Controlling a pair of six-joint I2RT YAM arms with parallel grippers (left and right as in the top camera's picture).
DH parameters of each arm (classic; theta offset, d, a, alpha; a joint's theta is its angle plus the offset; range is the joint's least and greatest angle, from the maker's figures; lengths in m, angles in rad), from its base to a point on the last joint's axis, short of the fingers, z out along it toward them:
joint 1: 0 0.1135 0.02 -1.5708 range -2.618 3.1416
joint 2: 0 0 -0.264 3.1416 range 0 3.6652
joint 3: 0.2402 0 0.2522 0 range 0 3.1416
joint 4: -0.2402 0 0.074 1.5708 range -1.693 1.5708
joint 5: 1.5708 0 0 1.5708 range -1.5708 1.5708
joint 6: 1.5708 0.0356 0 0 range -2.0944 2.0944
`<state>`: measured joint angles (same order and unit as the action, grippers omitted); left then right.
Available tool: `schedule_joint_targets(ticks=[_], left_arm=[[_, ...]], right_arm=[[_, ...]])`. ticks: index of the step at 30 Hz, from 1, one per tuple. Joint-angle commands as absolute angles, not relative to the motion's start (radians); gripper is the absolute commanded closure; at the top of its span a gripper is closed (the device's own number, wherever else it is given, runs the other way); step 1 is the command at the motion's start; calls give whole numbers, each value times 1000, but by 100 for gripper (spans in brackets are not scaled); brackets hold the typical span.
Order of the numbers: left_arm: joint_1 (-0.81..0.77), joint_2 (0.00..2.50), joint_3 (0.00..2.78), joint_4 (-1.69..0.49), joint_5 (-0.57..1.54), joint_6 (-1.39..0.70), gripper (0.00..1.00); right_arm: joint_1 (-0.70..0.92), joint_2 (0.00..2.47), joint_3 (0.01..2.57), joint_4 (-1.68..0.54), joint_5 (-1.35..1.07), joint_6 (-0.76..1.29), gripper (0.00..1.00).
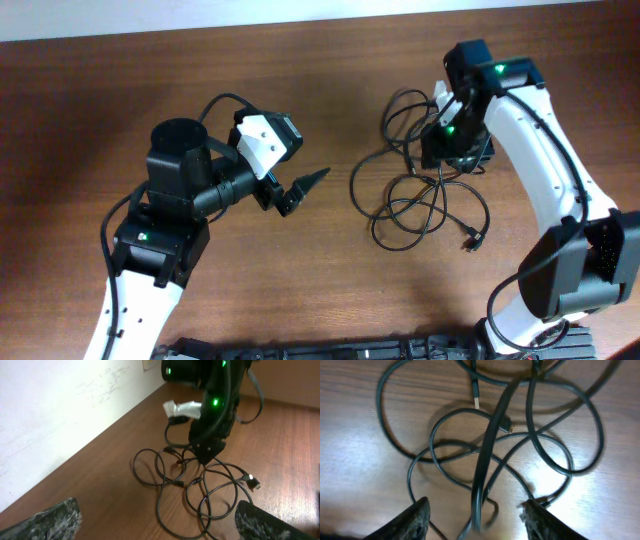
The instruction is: Untangle cables
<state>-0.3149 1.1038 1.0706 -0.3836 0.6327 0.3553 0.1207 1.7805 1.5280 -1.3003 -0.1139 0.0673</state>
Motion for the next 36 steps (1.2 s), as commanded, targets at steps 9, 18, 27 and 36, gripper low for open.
schedule_joint_targets(ticks=[9,18,27,36], left_arm=[[-319,1103,1082,-384,648,360,1],[-319,1104,1082,-384,648,359,1],[-319,1104,1082,-384,648,359,1],[-319,1104,1082,-384,648,360,1]], right_arm=[[124,1782,1339,-1100,-180,64,96],[123,1779,1457,-1176,-178,62,96],[122,1779,2193,-1557,-62,56,96],[122,1777,2933,-1657,-62,3,96]])
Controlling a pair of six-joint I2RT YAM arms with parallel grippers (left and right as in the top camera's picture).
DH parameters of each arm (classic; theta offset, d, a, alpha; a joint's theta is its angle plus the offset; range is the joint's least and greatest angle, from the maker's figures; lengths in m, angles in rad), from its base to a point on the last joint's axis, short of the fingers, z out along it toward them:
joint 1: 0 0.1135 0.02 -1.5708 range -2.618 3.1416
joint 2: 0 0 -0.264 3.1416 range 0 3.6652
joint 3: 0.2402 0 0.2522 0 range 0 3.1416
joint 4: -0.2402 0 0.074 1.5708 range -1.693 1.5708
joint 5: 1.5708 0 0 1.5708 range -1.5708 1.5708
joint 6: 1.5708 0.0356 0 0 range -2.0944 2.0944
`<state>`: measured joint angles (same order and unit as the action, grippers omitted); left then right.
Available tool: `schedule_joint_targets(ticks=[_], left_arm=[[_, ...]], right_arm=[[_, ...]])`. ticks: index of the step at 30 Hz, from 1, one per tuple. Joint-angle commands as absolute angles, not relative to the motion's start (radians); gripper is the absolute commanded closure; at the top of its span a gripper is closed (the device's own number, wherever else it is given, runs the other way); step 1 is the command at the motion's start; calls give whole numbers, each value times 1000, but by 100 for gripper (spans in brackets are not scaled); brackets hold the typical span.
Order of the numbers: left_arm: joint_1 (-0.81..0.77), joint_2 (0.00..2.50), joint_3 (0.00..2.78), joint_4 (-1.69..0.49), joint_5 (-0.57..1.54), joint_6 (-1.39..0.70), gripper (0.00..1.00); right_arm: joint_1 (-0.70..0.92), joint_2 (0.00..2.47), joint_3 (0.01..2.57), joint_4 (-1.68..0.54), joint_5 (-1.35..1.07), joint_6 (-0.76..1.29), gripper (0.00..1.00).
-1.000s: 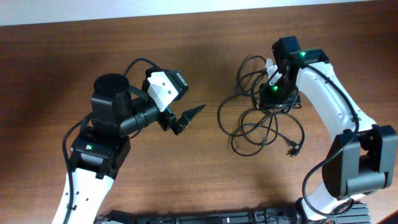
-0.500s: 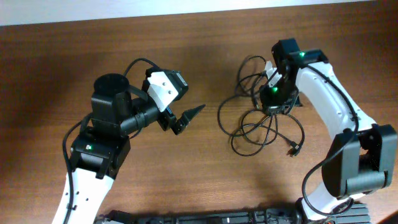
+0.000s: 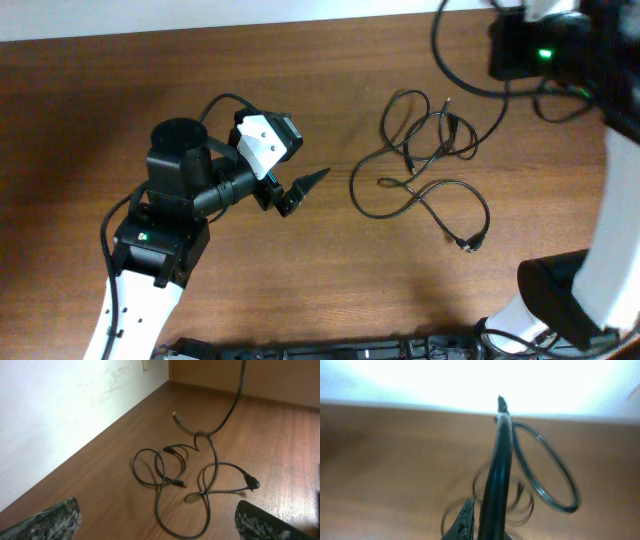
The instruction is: Untangle cables
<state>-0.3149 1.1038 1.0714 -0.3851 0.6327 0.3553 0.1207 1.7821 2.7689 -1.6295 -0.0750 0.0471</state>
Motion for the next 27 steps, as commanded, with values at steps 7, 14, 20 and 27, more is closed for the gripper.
schedule_joint_targets(ticks=[7,14,20,27], left_arm=[[-319,1104,1082,-385,648,359,1],[-319,1104,1082,-391,648,359,1],[-318,1105,1082,-406,648,360,1],[-318,1105,1082,-406,648,360,1]], right_arm=[[124,1773,2901,-1699,-77,7,96],[123,1773,2529,-1699,-51,7,96],[123,1773,2266,-1699,-50,7,96],[123,1773,2151,-1699,3,7,96]])
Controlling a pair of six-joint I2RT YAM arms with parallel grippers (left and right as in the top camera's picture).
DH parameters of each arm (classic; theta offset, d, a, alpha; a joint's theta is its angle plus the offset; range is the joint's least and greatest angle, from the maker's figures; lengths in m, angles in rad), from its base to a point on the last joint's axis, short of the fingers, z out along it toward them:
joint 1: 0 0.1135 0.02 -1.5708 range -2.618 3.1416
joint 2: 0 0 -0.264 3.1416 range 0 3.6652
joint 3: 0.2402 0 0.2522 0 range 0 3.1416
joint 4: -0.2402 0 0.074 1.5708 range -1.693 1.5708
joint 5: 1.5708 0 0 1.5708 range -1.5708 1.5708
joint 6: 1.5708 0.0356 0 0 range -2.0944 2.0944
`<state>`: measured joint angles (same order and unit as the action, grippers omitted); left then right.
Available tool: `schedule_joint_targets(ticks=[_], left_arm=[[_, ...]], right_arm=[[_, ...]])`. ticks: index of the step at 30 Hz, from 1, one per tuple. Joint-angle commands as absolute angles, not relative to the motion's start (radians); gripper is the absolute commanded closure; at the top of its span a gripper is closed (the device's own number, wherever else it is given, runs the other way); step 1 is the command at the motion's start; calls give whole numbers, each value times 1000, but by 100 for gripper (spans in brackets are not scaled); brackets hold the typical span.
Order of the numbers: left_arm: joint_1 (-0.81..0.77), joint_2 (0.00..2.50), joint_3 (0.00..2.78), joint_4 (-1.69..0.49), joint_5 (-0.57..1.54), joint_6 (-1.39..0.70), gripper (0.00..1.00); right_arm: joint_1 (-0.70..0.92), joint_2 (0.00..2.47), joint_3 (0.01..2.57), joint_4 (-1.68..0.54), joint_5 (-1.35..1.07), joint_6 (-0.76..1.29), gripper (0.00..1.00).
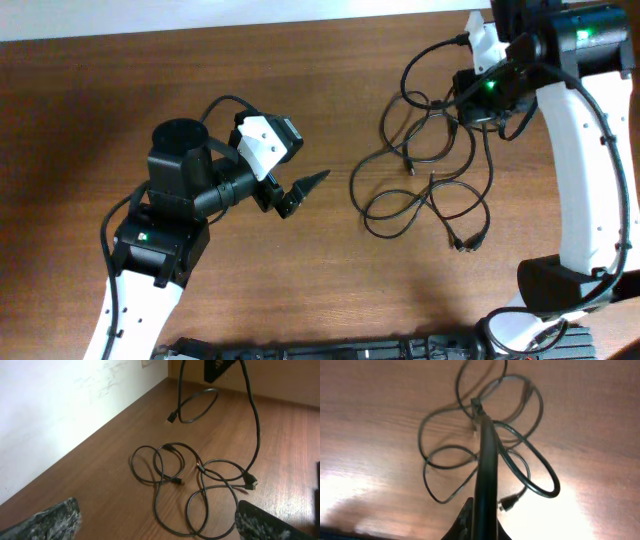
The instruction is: Untangle cables
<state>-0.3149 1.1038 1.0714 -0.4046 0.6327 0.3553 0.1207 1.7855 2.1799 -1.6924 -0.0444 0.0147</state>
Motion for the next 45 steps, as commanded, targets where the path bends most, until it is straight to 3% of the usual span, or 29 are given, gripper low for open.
schedule_joint_targets(ticks=[1,29,35,37,45], left_arm=[[-318,1105,1082,-406,648,359,1],[-318,1105,1082,-406,648,359,1],[-318,1105,1082,-406,648,360,1],[-318,1105,1082,-406,648,359,1],[-318,1105,1082,-406,648,360,1]], right_arm=[[123,1773,2146,-1699,10,7,96],[122,1684,1973,-1699,120,41,96],[122,1587,1974,-1695,345,141,96],[99,1571,1974,-1685,497,295,96],[-212,1573,1974,-1580,501,438,96]])
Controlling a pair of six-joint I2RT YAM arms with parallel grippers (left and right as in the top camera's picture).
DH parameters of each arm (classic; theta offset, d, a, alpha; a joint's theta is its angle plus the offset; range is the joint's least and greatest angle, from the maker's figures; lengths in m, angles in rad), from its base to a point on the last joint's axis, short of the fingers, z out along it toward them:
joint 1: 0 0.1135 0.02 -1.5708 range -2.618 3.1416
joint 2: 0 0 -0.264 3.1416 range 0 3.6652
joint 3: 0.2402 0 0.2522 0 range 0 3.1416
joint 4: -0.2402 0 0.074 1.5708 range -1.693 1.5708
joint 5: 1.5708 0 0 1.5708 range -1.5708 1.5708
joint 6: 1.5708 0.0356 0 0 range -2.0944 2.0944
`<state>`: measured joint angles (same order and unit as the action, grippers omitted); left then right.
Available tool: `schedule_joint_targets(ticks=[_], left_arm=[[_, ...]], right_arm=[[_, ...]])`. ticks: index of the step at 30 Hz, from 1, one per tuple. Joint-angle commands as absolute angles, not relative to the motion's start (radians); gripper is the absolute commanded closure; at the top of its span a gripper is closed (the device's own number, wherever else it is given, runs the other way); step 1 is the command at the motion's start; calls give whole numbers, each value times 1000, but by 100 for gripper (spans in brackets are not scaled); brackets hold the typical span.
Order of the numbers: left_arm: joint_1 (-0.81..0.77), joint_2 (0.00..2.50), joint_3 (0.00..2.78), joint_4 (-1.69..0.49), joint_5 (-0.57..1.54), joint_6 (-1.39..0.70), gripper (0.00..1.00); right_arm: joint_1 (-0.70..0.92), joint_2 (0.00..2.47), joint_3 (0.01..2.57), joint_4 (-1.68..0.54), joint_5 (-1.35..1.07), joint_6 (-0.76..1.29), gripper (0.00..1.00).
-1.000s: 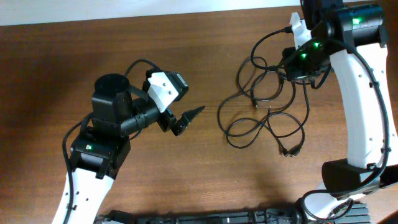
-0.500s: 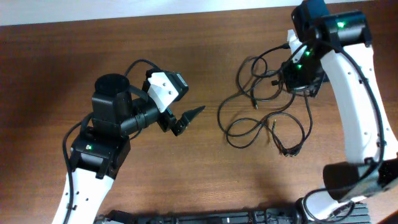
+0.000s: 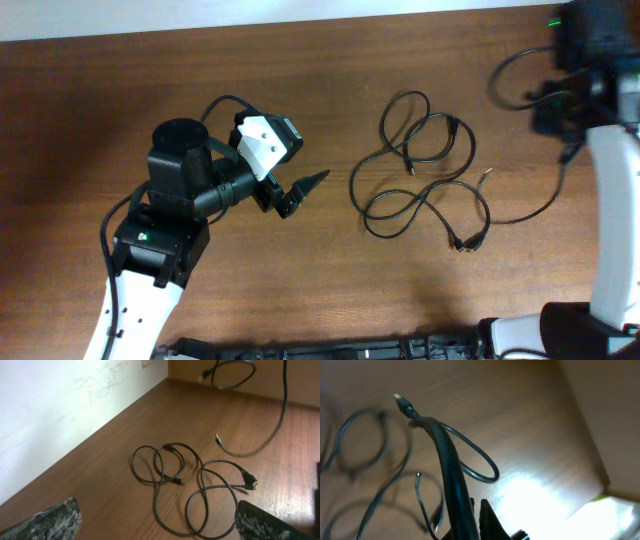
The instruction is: Untangle cables
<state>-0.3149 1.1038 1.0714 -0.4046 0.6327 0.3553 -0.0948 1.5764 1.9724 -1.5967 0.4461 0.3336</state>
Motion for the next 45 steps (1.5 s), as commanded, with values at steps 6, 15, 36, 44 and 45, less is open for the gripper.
schedule_joint_targets(ticks=[6,15,36,44,45], left_arm=[[-318,1105,1082,-406,648,360,1],[-318,1105,1082,-406,648,360,1],[-318,1105,1082,-406,648,359,1],[-318,1105,1082,-406,648,359,1],[-318,1105,1082,-406,648,359,1]], right_arm=[[-601,1576,1974,-1495,350,476,95],[-917,1608,1974,-1476,191,477,95],[-978,1826,1973,-1388,191,476,96],[-978,1900,1973,-1410,190,459,75],[-978,1904,1973,-1411,190,449,56]])
